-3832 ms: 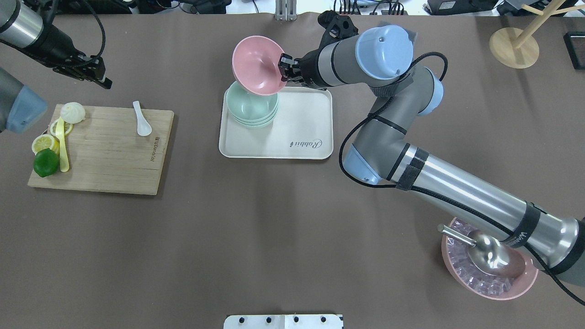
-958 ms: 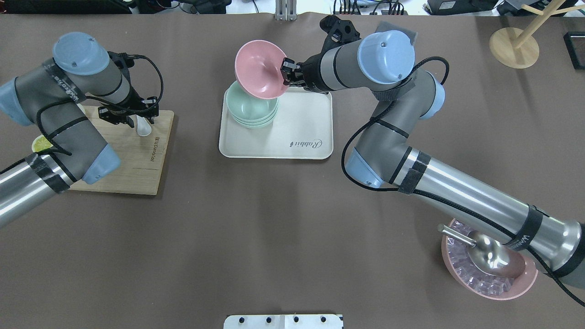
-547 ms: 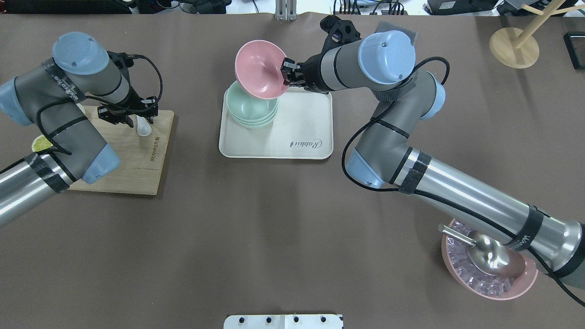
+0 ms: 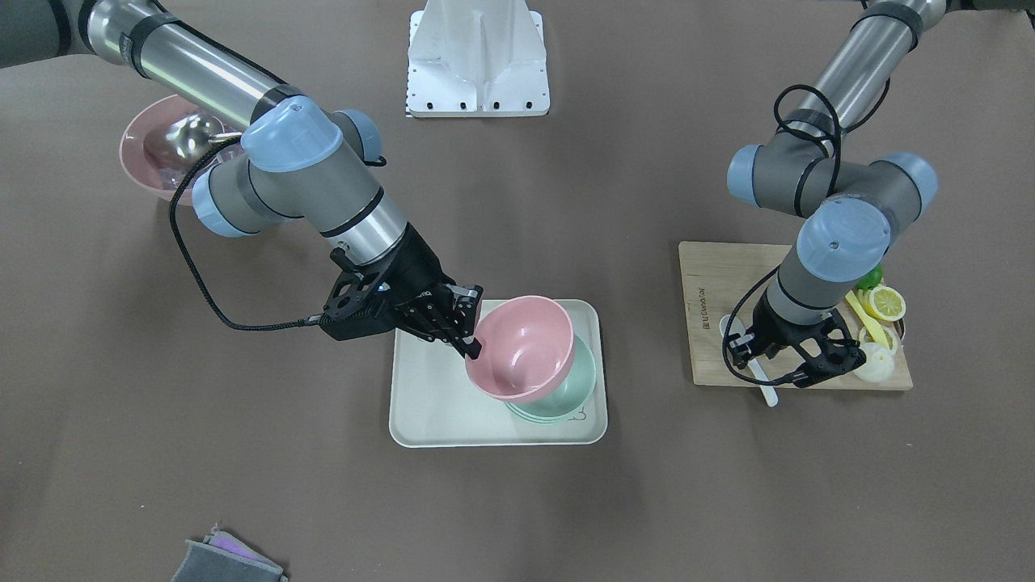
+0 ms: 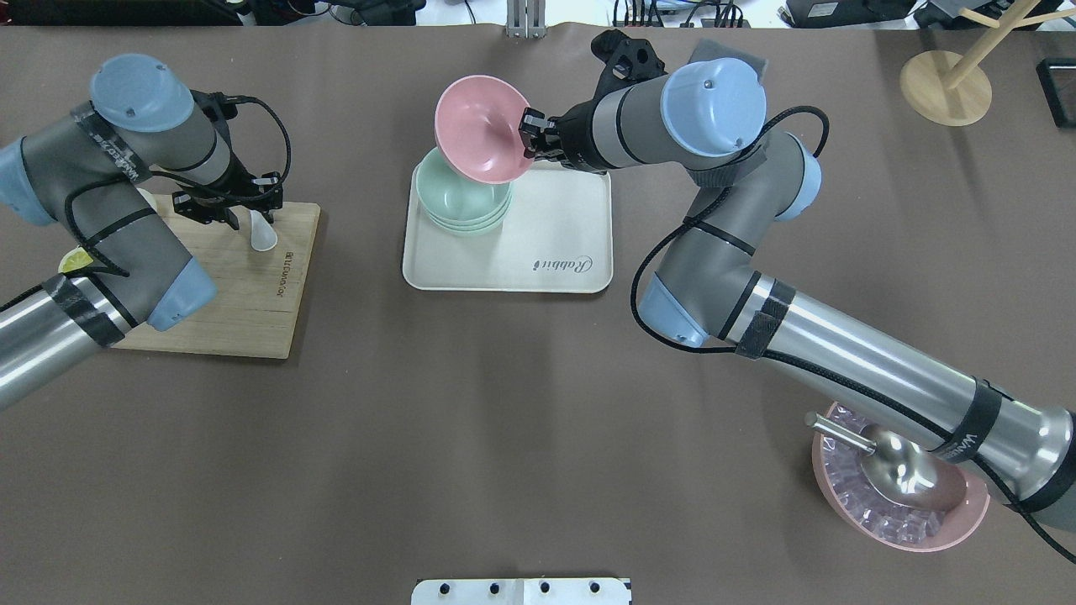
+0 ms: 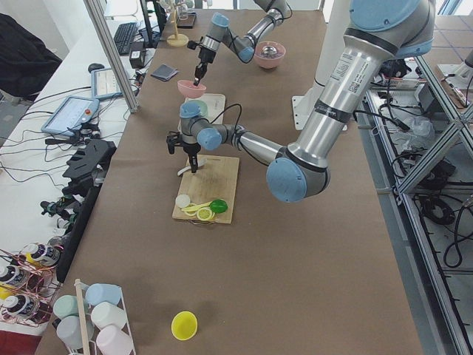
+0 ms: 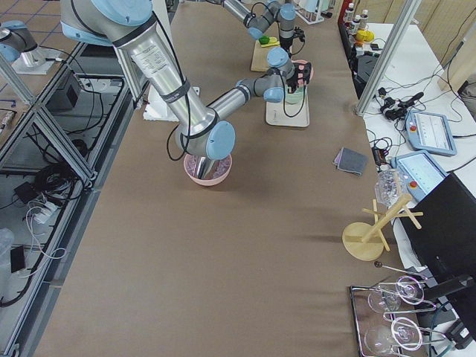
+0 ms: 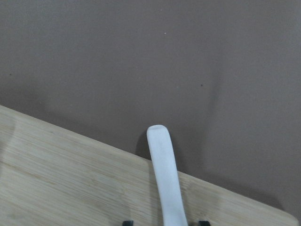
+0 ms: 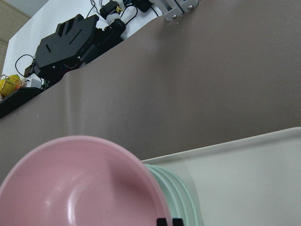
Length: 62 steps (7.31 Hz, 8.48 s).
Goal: Stack pink bowl on green and place spoon
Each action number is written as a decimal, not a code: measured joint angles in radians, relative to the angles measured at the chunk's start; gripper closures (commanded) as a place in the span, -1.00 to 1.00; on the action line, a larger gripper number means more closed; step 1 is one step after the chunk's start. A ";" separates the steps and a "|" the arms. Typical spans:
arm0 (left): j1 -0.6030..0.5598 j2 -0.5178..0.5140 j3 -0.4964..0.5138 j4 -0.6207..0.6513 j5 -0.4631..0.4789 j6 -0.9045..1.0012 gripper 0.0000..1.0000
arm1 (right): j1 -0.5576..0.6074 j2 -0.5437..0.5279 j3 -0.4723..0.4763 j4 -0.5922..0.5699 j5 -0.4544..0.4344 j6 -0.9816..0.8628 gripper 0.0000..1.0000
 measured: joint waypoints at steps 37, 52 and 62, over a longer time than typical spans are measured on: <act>0.103 -0.267 0.045 -0.502 0.011 -0.176 1.00 | 0.277 -0.111 -0.022 0.025 0.401 -0.232 -1.00; -0.208 0.057 -0.158 -0.417 -0.133 0.088 -0.96 | 0.506 -0.386 0.028 -0.111 0.584 -0.770 -1.00; -0.466 0.432 -0.151 -0.182 -0.197 0.932 -0.96 | 0.725 -0.605 0.082 -0.744 0.408 -1.652 -1.00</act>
